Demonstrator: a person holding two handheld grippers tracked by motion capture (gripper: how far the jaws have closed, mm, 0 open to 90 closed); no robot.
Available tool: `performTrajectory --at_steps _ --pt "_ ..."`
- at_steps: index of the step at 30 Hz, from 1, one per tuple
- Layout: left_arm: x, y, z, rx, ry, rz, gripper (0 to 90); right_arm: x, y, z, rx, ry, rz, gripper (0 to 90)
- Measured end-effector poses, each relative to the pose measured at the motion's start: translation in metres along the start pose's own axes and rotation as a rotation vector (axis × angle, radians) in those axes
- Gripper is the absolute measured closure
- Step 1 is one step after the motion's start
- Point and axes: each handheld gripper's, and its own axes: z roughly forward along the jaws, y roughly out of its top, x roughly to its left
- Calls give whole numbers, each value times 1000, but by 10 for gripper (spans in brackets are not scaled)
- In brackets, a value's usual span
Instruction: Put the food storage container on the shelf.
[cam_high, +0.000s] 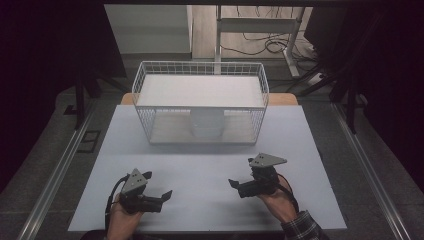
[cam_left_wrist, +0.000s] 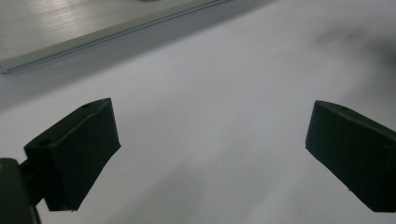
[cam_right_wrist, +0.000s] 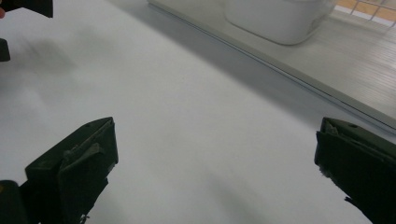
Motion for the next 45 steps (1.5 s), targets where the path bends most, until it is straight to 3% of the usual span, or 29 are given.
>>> performTrajectory --at_steps 24,35,45 --pt "16 -11 -29 -18 87 -19 21 -5 -34 -44 -2 -107 36 0" --pt "18 -16 -32 -9 92 -23 19 -6 -56 -62 28 -148 80 0" --pt "19 -20 -29 31 70 -43 13 -6 -76 -64 88 -163 96 0"
